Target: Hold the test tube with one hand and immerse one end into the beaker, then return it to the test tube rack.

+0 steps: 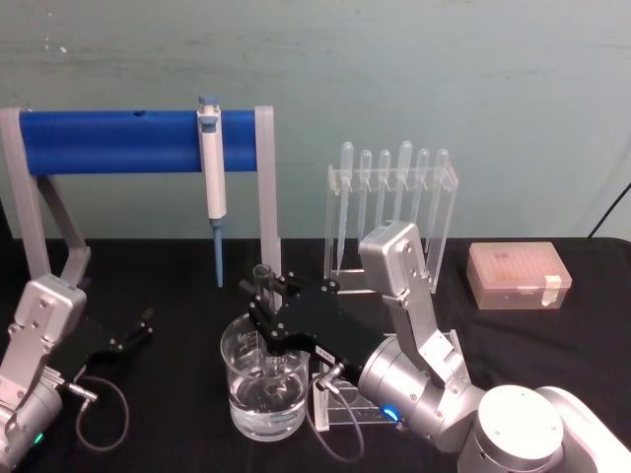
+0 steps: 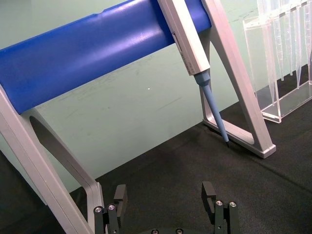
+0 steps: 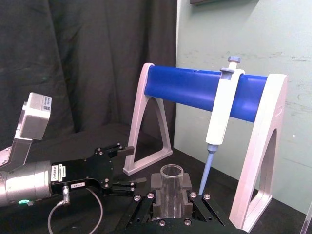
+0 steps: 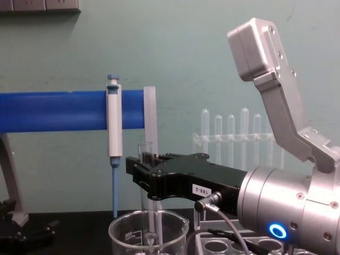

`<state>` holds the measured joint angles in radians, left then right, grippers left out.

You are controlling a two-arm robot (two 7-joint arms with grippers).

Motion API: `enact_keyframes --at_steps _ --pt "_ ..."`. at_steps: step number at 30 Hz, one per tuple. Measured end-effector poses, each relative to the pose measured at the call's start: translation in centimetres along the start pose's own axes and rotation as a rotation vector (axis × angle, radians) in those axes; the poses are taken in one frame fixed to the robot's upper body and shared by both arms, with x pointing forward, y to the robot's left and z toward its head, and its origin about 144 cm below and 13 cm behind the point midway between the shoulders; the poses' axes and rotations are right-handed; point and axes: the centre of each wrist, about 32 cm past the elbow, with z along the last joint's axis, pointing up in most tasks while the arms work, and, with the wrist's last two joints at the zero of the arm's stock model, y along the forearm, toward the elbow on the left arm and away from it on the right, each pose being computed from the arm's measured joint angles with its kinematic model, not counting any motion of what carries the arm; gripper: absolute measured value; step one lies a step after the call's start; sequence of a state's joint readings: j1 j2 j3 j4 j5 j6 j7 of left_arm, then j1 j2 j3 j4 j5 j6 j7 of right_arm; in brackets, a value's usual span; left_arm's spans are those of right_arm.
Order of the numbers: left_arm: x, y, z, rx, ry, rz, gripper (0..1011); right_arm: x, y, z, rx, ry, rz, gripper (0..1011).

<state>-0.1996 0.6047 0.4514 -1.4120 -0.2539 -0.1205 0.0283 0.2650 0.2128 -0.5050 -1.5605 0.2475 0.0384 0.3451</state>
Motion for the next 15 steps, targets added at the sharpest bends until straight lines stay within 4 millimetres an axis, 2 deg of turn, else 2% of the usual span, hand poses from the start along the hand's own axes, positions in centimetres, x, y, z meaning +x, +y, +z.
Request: enact_keyframes --at_steps 15 --pt "0.0 0.0 0.0 0.0 0.0 0.0 1000 0.01 0.01 0.03 0.0 -0.001 0.001 230"
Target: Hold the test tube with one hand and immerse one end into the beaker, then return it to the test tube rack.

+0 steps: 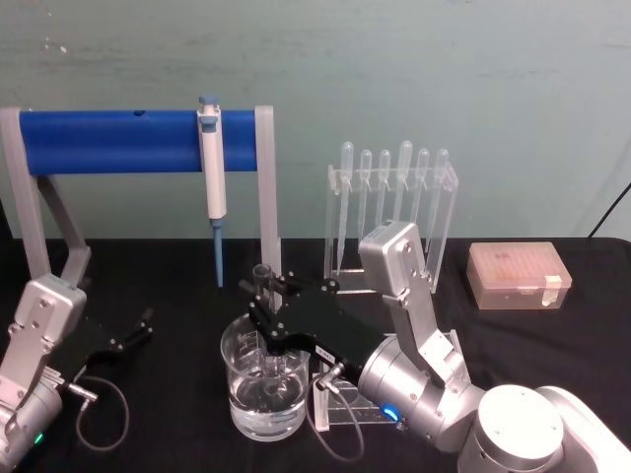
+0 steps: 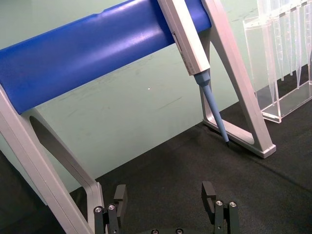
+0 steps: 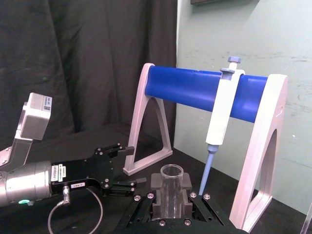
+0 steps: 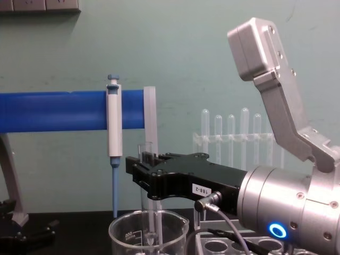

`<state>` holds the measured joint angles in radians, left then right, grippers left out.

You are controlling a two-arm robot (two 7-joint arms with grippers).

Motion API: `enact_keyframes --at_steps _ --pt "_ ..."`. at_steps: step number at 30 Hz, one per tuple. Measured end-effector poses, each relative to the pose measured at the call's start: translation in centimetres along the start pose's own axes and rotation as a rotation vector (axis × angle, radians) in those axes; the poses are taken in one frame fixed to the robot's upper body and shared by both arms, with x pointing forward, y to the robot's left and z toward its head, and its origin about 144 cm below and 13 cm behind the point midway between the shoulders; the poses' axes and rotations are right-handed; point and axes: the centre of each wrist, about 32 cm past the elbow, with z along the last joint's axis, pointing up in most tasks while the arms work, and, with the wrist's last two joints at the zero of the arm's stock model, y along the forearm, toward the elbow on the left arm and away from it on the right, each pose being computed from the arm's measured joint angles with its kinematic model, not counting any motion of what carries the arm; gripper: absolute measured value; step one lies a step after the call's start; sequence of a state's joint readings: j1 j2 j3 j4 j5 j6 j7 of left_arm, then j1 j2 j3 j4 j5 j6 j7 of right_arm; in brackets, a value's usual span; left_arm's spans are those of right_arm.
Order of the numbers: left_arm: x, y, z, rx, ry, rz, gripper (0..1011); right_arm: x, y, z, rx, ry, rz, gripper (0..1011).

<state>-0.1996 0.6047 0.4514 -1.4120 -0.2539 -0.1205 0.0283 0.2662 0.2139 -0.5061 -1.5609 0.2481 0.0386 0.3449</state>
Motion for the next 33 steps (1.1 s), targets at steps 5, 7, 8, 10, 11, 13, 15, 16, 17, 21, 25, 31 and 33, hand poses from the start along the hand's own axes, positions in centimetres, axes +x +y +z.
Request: enact_keyframes --at_steps 5,7,8,10,11,13,15,16,17,21,25,31,33 --pt "0.0 0.0 0.0 0.0 0.0 0.0 1000 0.01 0.0 0.02 0.0 0.0 0.0 231" --pt "0.0 0.0 0.0 0.0 0.0 0.0 1000 0.02 0.0 0.02 0.0 0.0 0.0 231" --pt "0.0 0.0 0.0 0.0 0.0 0.0 1000 0.02 0.0 0.03 0.0 0.0 0.0 231" --pt "0.0 0.0 0.0 0.0 0.0 0.0 1000 0.02 0.0 0.03 0.0 0.0 0.0 230" --pt "0.0 0.0 0.0 0.0 0.0 0.0 1000 0.02 0.0 0.04 0.0 0.0 0.0 230" --pt "0.0 0.0 0.0 0.0 0.0 0.0 1000 0.02 0.0 0.04 0.0 0.0 0.0 230" --pt "0.0 0.0 0.0 0.0 0.0 0.0 1000 0.02 0.0 0.05 0.0 0.0 0.0 231" --pt "0.0 0.0 0.0 0.0 0.0 0.0 1000 0.02 0.0 0.05 0.0 0.0 0.0 231" --pt "0.0 0.0 0.0 0.0 0.0 0.0 1000 0.02 0.0 0.05 0.001 0.0 0.0 230" --pt "0.0 0.0 0.0 0.0 0.0 0.0 1000 0.02 0.0 0.05 0.001 0.0 0.0 230" --pt "0.0 0.0 0.0 0.0 0.0 0.0 1000 0.02 0.0 0.05 0.001 0.0 0.0 231" --pt "0.0 0.0 0.0 0.0 0.0 0.0 1000 0.02 0.0 0.05 0.001 0.0 0.0 230" --pt "0.0 0.0 0.0 0.0 0.0 0.0 1000 0.02 0.0 0.05 0.001 0.0 0.0 231"
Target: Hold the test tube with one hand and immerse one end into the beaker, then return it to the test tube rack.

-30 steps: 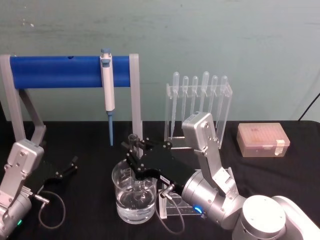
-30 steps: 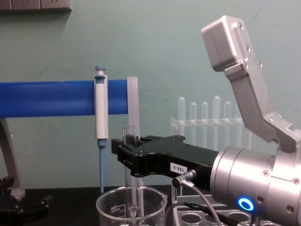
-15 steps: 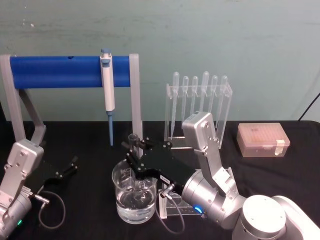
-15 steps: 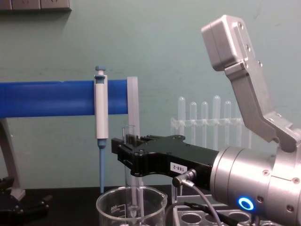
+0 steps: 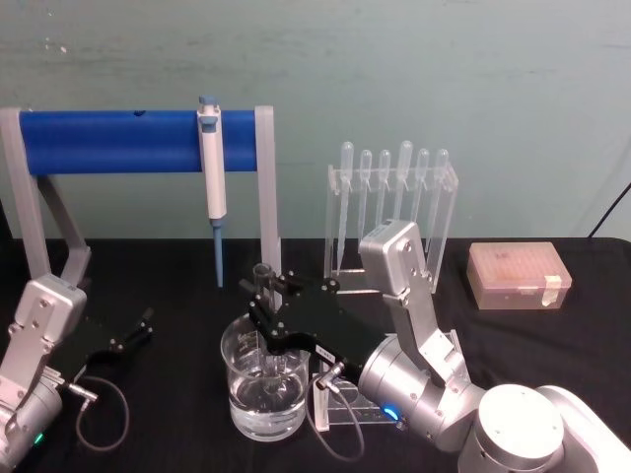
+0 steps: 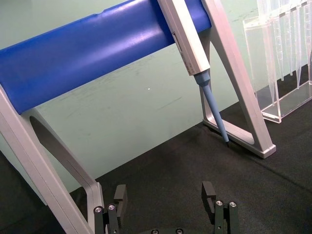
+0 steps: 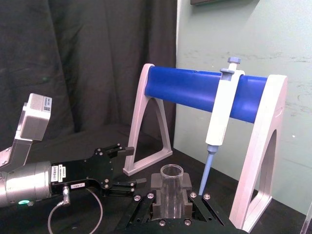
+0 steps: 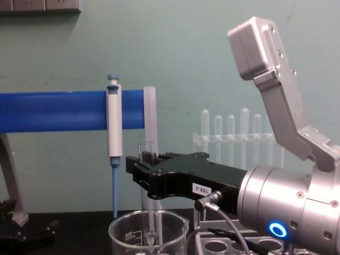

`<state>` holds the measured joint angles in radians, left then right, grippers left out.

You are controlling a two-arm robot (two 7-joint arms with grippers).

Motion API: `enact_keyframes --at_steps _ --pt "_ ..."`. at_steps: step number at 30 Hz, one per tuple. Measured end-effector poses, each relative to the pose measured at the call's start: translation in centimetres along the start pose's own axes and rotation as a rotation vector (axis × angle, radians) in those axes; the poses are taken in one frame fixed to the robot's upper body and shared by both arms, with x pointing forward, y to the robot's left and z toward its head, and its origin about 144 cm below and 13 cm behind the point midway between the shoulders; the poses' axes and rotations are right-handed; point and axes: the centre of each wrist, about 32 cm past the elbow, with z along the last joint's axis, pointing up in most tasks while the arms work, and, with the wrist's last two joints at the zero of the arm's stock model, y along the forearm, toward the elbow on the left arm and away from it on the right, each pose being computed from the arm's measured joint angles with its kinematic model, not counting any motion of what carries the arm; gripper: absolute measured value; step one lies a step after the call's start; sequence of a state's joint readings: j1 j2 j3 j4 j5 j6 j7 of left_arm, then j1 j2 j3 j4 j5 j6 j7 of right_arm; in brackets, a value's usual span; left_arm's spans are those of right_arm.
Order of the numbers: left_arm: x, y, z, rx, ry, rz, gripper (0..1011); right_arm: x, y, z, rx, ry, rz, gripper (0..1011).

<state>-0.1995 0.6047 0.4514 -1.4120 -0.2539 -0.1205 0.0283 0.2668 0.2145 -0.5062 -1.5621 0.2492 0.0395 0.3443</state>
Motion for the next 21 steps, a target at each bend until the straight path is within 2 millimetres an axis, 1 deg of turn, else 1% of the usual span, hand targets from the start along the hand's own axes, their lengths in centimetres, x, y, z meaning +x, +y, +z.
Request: enact_keyframes --at_steps 21 --pt "0.0 0.0 0.0 0.0 0.0 0.0 1000 0.0 0.0 0.0 0.0 0.0 0.0 231"
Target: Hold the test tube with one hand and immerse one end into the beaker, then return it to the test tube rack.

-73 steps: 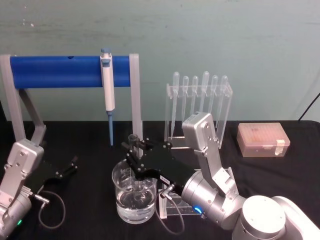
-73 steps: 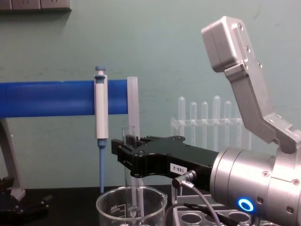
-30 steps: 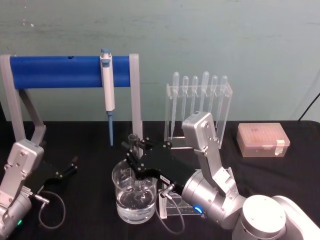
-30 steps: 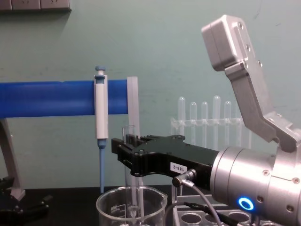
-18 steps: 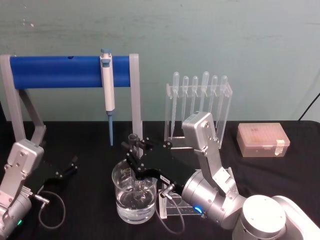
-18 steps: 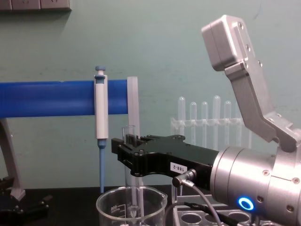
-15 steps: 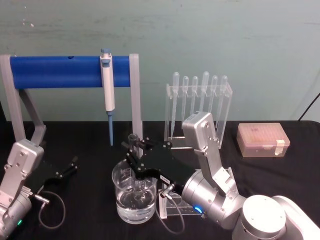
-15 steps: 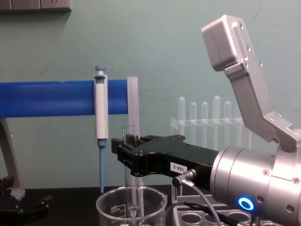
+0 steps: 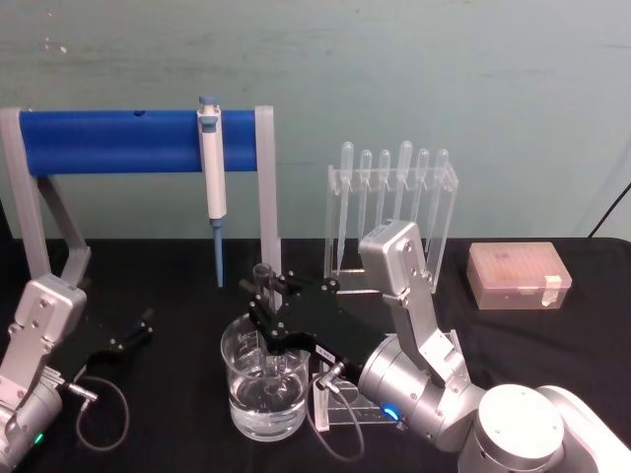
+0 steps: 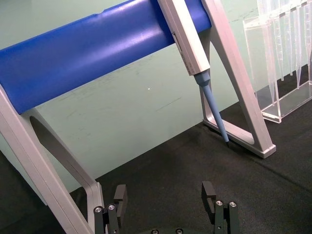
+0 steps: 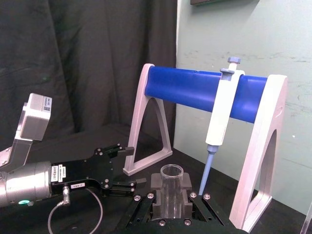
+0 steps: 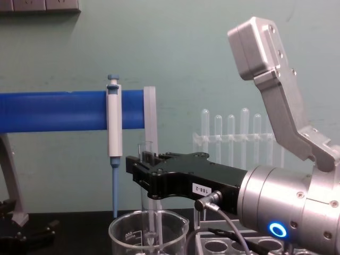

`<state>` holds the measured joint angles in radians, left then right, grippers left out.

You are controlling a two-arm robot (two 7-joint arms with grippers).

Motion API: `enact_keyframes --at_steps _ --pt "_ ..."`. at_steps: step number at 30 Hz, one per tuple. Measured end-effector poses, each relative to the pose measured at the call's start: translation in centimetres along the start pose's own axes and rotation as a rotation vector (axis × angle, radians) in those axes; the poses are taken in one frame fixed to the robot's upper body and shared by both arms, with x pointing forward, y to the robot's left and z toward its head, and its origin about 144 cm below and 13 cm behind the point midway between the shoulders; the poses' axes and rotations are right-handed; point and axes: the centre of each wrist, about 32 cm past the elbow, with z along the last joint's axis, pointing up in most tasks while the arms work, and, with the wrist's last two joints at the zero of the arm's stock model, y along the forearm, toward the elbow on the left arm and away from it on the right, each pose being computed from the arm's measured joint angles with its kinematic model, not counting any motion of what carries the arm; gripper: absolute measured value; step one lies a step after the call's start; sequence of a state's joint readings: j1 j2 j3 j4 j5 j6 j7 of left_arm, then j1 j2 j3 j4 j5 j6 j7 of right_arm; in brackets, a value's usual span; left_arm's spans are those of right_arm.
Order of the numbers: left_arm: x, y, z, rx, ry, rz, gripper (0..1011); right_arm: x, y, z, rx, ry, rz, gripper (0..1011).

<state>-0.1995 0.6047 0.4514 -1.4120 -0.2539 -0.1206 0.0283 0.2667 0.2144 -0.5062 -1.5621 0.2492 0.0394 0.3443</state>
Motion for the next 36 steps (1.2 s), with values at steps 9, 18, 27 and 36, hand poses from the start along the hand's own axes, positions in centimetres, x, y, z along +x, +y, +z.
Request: enact_keyframes --at_steps 9,18,27,36 --pt "0.0 0.0 0.0 0.0 0.0 0.0 1000 0.0 0.0 0.0 0.0 0.0 0.0 231" --pt "0.0 0.0 0.0 0.0 0.0 0.0 1000 0.0 0.0 0.0 0.0 0.0 0.0 231" --pt "0.0 0.0 0.0 0.0 0.0 0.0 1000 0.0 0.0 0.0 0.0 0.0 0.0 231" --pt "0.0 0.0 0.0 0.0 0.0 0.0 1000 0.0 0.0 0.0 0.0 0.0 0.0 231"
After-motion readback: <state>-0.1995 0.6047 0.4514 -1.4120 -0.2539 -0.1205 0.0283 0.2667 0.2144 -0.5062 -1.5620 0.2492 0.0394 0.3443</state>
